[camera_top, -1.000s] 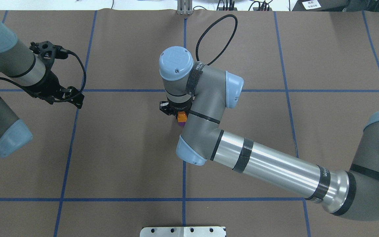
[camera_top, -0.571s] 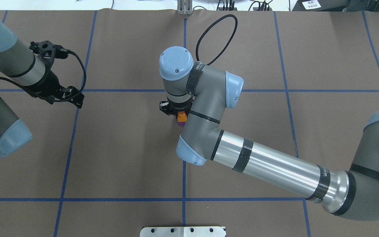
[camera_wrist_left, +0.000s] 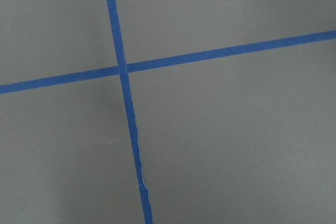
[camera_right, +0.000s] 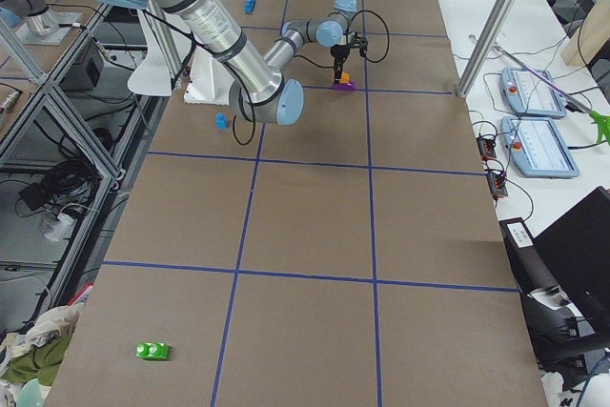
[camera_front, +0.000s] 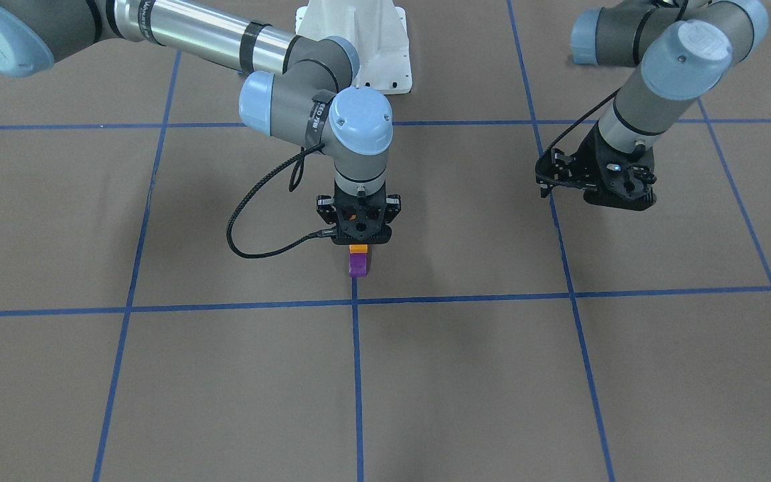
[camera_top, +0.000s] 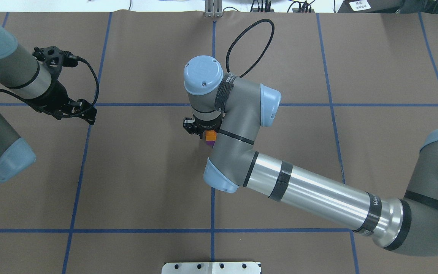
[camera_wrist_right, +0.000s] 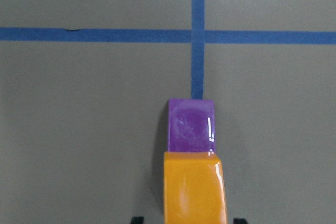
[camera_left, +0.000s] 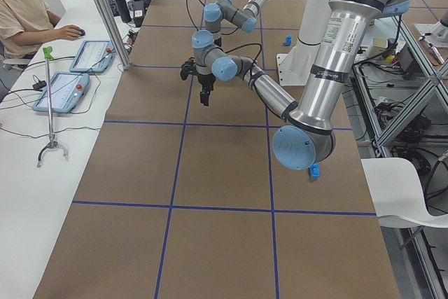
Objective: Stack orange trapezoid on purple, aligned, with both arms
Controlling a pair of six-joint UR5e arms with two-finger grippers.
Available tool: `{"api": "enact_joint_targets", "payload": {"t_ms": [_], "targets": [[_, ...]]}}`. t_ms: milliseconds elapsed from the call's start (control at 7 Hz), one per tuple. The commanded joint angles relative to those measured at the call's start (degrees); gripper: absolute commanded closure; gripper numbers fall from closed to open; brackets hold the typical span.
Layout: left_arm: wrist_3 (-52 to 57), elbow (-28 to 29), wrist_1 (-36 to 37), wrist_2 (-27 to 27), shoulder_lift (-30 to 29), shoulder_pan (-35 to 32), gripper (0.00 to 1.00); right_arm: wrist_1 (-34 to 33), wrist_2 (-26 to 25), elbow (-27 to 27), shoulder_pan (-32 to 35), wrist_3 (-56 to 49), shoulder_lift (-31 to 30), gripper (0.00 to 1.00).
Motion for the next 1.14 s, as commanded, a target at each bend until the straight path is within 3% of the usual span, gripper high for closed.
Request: {"api": "enact_joint_targets", "payload": {"t_ms": [0,286,429,714,1000], "targets": [[0.02,-0.16,0.01,0.00,0.09,-0.02,0.00,-0.09,0.11,0.56,0.38,0.03,0.13,0.00],[0.02,-0.16,0.01,0.00,0.00,-0.02,0.00,-1.66,1.60,5.62,2.48,0.03,-0.48,0.00],[0.02,-0.33,0.01,-0.09,0.09,-0.71,0.00,-5.24,4.22,12.36,4.75,0.03,-4.23,0.00],[2.64,-1.04,-0.08,-2.53,2.44,-4.92,0.00,-6.25,8.79,30.18,12.03,-2.16,-22.53,0.00],[16.66,-1.39,-0.25,-5.96,9.54,-13.25,0.00,-6.15,14.66,32.73,23.08,-18.96,-33.83,0.00]]}}
